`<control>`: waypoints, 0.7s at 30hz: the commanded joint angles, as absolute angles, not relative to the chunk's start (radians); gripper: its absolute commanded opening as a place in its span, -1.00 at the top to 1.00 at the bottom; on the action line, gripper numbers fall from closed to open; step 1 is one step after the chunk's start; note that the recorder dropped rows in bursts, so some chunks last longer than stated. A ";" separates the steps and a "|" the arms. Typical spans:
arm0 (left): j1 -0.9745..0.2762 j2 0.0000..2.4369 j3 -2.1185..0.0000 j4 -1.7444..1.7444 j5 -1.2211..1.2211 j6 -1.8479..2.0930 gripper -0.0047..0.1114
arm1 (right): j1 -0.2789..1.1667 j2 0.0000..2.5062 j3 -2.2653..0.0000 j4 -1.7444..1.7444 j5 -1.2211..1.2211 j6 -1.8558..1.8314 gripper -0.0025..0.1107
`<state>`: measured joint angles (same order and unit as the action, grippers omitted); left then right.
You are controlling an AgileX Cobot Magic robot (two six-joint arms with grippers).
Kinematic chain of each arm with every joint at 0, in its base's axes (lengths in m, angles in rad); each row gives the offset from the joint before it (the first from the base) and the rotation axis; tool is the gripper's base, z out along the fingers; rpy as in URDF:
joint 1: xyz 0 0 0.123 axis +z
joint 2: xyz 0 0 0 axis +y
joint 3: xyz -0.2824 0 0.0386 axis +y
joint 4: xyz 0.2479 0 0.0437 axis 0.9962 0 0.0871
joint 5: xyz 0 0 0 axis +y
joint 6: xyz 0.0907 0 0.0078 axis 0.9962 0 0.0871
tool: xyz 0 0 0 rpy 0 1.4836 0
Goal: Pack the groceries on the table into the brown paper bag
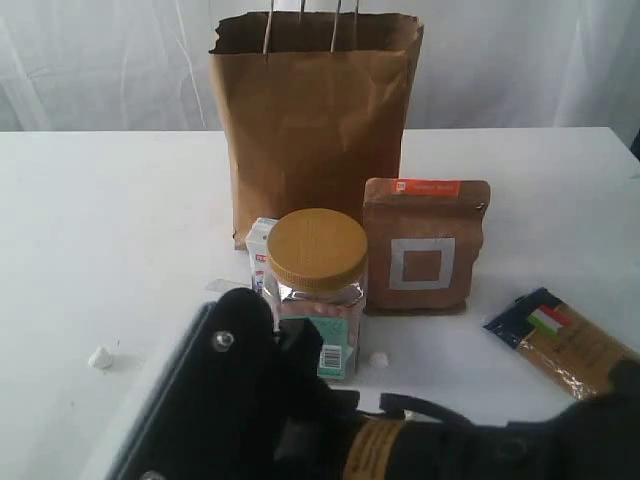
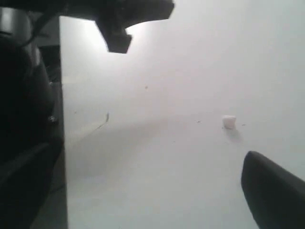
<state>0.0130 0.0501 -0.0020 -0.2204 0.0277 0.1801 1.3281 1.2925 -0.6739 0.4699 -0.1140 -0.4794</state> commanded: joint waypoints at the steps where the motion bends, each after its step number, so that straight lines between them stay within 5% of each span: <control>1: 0.007 0.042 0.000 -0.226 0.024 0.184 0.92 | 1.371 1.359 -0.548 0.551 -0.492 -0.243 -0.90; 6: 0.007 0.042 0.000 -0.226 0.024 0.184 0.92 | 1.410 1.449 -0.445 0.641 -0.741 0.015 -0.90; 21: 0.007 0.042 0.000 -0.226 0.024 0.184 0.92 | 1.476 1.565 -0.493 1.384 -0.928 -0.447 -0.90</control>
